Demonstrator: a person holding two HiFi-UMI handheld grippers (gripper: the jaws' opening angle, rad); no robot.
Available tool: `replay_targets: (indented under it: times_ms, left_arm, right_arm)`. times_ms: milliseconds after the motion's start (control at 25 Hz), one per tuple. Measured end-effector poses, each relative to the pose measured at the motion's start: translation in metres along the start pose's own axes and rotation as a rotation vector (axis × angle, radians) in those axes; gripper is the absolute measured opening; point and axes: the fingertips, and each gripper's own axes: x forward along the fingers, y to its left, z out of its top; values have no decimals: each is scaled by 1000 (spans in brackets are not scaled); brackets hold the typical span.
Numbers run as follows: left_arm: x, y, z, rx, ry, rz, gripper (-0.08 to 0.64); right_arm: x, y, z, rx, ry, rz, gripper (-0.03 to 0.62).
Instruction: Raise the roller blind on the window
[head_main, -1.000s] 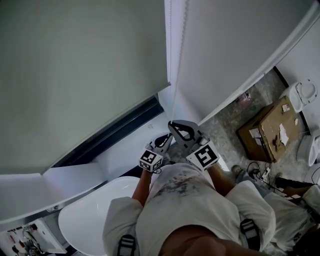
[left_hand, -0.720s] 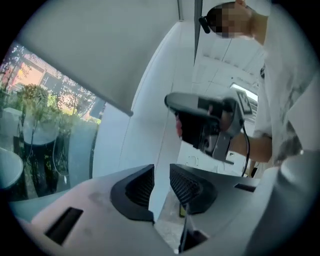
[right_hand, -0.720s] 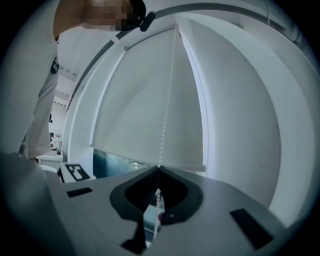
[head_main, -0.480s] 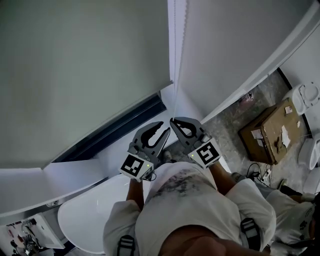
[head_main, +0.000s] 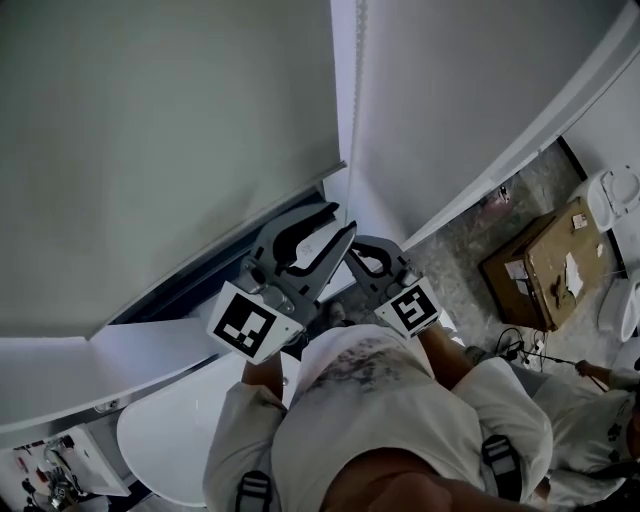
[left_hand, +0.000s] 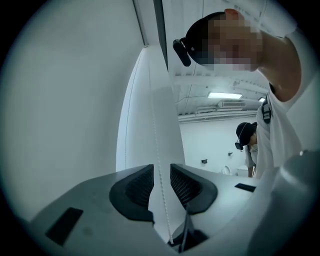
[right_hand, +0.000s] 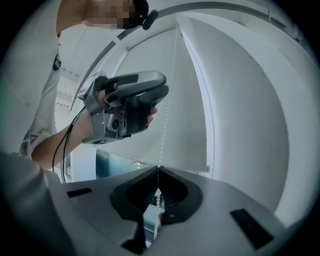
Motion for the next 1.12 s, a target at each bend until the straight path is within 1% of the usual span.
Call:
replay_targets:
  times_ms: [240, 360, 400, 440, 480, 680, 840, 1000, 1120]
  left_arm:
    - [14, 3, 38, 29, -54, -33, 92]
    - [19, 3, 48, 42, -68, -37, 90]
    - [19, 3, 50, 49, -68, -40, 76]
    - [19, 3, 51, 54, -67, -42, 39]
    - [18, 3, 51, 57, -65, -42, 17]
    - [14, 3, 45, 59, -52, -15, 6]
    - [10, 1, 30, 44, -30, -14, 6]
    - [9, 3, 6, 11, 5, -20, 6]
    - [10, 3, -2, -16, 9, -28, 6]
  right_arm:
    - [5, 5, 1, -5, -4, 6, 61]
    - [4, 6, 2, -1, -8, 10, 61]
    - [3, 7, 2, 0, -10, 12, 61]
    - [3, 7, 3, 2, -11, 12, 61]
    - [4, 8, 3, 3, -12, 14, 61]
    - [4, 9, -3, 15, -8, 22, 61]
    - [6, 11, -19, 20, 27, 29, 61]
    - [9, 12, -43, 70, 70, 32, 61]
    - [7, 10, -53, 95, 87, 23, 61]
